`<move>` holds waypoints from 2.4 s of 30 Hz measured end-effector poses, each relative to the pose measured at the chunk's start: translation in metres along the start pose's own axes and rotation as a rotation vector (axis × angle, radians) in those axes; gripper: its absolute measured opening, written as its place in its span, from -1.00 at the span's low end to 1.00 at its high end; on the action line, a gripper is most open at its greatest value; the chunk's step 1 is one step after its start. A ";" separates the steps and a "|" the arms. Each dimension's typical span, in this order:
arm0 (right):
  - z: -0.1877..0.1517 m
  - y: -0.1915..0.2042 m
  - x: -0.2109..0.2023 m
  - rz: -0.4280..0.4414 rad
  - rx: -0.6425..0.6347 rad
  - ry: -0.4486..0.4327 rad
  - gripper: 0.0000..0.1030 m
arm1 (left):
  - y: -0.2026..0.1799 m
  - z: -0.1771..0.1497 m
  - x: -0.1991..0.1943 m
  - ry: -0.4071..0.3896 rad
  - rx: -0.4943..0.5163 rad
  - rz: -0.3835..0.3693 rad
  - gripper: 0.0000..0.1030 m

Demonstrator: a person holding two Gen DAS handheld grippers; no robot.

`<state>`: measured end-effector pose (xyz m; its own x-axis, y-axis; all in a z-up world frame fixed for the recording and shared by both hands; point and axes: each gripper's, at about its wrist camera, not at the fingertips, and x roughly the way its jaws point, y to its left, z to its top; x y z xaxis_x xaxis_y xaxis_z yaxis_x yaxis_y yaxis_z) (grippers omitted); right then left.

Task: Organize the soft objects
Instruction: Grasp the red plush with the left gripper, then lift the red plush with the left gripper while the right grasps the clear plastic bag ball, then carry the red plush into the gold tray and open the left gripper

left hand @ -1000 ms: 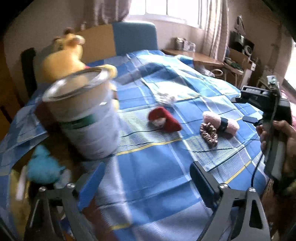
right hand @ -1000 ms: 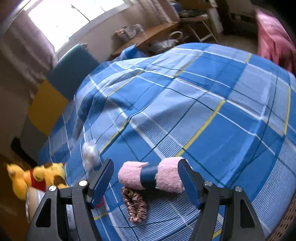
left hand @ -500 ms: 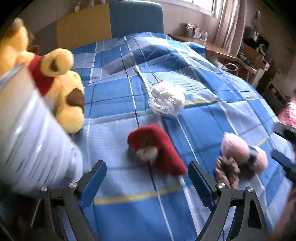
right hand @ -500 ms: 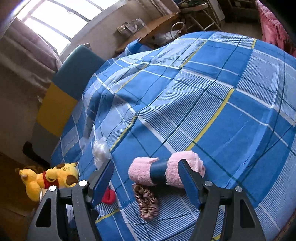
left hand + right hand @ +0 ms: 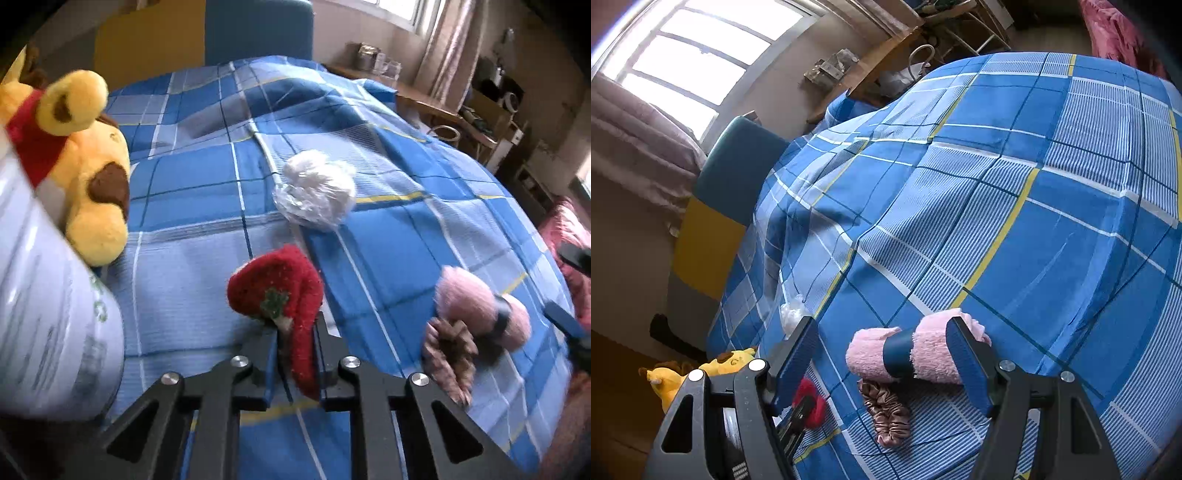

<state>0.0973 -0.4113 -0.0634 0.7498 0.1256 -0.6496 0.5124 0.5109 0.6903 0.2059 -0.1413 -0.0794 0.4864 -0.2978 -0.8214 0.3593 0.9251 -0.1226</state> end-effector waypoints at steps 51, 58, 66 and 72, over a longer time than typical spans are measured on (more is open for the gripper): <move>-0.070 0.191 0.190 -0.255 -0.852 0.339 -0.40 | 0.019 -0.121 -0.044 -0.164 0.010 -0.059 -0.42; -0.106 0.154 0.120 -0.183 -0.919 0.443 -0.40 | 0.017 -0.121 -0.045 -0.164 0.016 -0.051 -0.42; -0.128 0.113 0.115 -0.200 -0.934 0.513 -0.36 | 0.016 -0.119 -0.046 -0.157 0.018 -0.045 -0.42; -0.134 0.116 0.115 -0.228 -0.978 0.468 -0.38 | 0.014 -0.116 -0.047 -0.129 0.026 -0.034 -0.48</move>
<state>0.1871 -0.2240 -0.1011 0.3418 0.1471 -0.9282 -0.0880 0.9884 0.1242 0.0958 -0.0869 -0.1073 0.5717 -0.3584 -0.7380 0.3971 0.9080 -0.1333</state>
